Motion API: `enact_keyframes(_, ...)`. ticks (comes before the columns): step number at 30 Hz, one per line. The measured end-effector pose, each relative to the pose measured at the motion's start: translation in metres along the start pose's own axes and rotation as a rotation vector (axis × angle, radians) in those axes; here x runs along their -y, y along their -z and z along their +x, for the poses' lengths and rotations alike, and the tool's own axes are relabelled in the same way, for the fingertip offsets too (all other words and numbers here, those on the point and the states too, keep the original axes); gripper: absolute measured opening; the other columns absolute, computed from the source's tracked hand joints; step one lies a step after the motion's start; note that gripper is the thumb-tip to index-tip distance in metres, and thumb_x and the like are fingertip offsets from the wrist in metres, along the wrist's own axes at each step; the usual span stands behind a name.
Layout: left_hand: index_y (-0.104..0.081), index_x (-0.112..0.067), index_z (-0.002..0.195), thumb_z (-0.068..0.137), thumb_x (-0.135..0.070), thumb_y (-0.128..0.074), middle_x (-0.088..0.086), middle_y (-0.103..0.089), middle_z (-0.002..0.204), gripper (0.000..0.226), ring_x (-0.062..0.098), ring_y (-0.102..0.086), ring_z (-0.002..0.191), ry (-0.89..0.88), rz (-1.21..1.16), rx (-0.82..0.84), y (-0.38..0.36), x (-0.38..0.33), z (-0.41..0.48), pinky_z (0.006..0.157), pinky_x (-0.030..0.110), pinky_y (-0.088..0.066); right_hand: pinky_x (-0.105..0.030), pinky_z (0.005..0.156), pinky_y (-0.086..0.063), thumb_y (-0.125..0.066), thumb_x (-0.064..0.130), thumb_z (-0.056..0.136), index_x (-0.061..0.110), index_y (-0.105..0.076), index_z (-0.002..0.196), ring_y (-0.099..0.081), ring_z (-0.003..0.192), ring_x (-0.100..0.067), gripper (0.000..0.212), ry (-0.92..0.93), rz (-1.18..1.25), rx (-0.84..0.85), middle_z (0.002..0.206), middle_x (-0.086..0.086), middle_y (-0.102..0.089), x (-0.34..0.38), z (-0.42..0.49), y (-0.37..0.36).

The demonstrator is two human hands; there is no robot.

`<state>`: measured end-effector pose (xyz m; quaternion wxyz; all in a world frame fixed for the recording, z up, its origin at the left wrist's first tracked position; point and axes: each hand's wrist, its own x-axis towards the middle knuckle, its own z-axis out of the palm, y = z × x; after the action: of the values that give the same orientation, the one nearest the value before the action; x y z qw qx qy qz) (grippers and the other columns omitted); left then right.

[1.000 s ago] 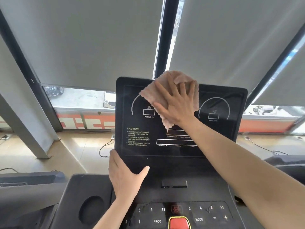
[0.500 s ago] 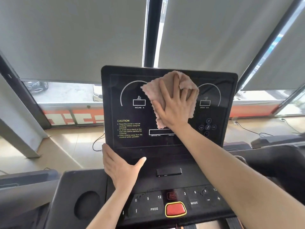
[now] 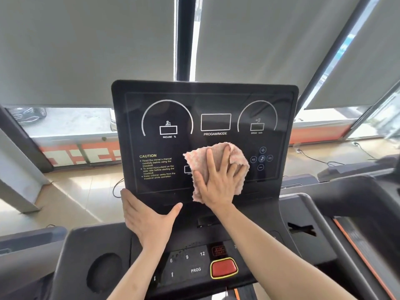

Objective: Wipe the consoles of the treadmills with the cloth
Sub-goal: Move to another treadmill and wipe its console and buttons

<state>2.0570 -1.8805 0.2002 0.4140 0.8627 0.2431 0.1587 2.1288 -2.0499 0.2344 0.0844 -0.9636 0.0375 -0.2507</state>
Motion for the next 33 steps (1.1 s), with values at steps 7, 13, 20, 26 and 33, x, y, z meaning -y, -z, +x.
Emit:
enact_keyframes(7, 0.007, -0.014, 0.162, 0.057, -0.056, -0.095, 0.015, -0.002, 0.172, 0.152, 0.037, -0.008, 0.159, 0.009, -0.002, -0.027, -0.006, 0.002, -0.004, 0.126, 0.062, -0.014, -0.072, 0.117, -0.012, -0.007, 0.076, 0.094, 0.044, -0.009, 0.160, -0.028, 0.146, -0.045, 0.073, -0.184, 0.041, -0.101, 0.171, -0.013, -0.007, 0.002, 0.095, 0.051)
enact_keyframes(13, 0.007, -0.011, 0.162, 0.063, -0.056, -0.092, 0.019, 0.003, 0.172, 0.147, 0.039, -0.003, 0.159, -0.047, 0.025, -0.042, -0.011, 0.006, -0.009, 0.126, 0.062, -0.010, -0.069, 0.120, -0.004, -0.018, 0.075, 0.097, 0.046, -0.005, 0.159, -0.018, 0.152, -0.043, 0.070, -0.237, 0.073, -0.180, 0.172, -0.007, -0.002, -0.005, 0.162, 0.085)
enact_keyframes(20, -0.028, -0.009, 0.159, 0.082, -0.040, -0.082, 0.023, -0.013, 0.169, 0.099, 0.045, -0.011, 0.157, -0.450, 0.173, -0.109, -0.013, 0.013, -0.017, 0.125, 0.062, -0.012, -0.068, 0.121, -0.002, -0.019, 0.073, 0.097, 0.045, -0.008, 0.160, -0.015, 0.153, -0.043, 0.070, -0.261, 0.088, -0.181, 0.172, -0.006, -0.006, -0.013, 0.163, 0.085)
enact_keyframes(26, -0.058, -0.016, 0.145, 0.090, -0.044, -0.060, 0.014, -0.043, 0.157, 0.062, 0.040, -0.038, 0.145, -0.858, 0.268, -0.018, -0.019, 0.019, -0.026, 0.116, 0.055, -0.032, -0.068, 0.121, -0.004, -0.011, 0.076, 0.095, 0.045, 0.002, 0.160, -0.010, 0.154, -0.044, 0.073, -0.383, 0.090, -0.126, 0.172, -0.007, 0.003, -0.031, 0.122, 0.058)
enact_keyframes(33, -0.064, -0.016, 0.139, 0.090, -0.039, -0.064, 0.004, -0.063, 0.134, 0.055, 0.031, -0.057, 0.124, -0.983, 0.287, 0.111, -0.032, 0.013, -0.031, 0.103, 0.048, -0.047, -0.065, 0.122, -0.008, 0.007, 0.078, 0.089, 0.043, 0.017, 0.157, -0.016, 0.153, -0.042, 0.077, -0.637, 0.109, -0.006, 0.172, -0.006, 0.011, -0.060, 0.044, 0.011)
